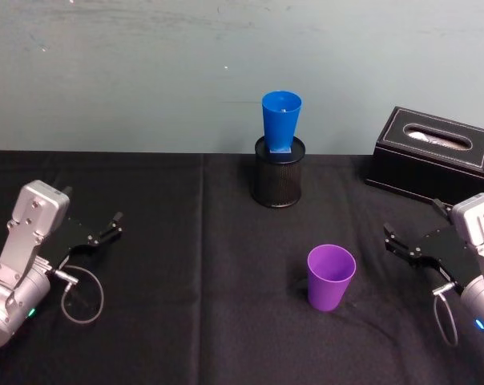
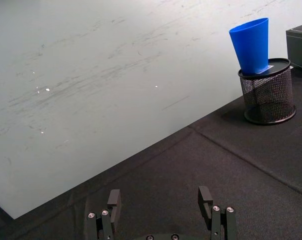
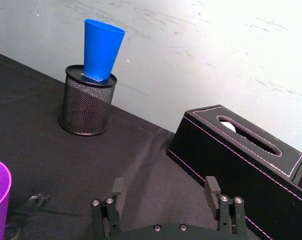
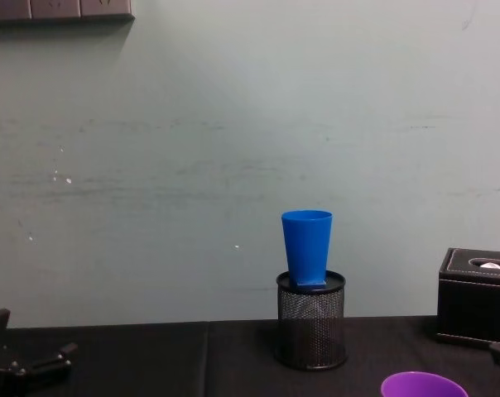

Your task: Pick up one cup with a gripper and tap it against the other cup.

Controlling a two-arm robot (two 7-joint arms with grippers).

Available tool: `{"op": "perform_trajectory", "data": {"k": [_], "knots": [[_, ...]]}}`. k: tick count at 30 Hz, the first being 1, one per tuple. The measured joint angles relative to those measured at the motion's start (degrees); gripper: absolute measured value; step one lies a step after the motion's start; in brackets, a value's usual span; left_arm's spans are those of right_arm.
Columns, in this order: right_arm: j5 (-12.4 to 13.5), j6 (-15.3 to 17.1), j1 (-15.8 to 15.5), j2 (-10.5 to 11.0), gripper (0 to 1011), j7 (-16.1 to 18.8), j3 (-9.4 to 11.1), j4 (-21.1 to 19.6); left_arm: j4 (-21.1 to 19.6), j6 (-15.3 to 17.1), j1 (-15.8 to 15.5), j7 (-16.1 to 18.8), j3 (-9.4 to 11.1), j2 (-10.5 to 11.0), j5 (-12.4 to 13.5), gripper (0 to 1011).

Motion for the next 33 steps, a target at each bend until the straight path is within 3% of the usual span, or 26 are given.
{"op": "perform_trajectory", "data": {"k": [33], "knots": [[0.00, 0.00, 0.00, 0.00, 1003, 0.00, 0.00, 0.00, 0.00, 0.00, 0.00, 0.00, 0.00, 0.00, 0.00, 1012]]}}
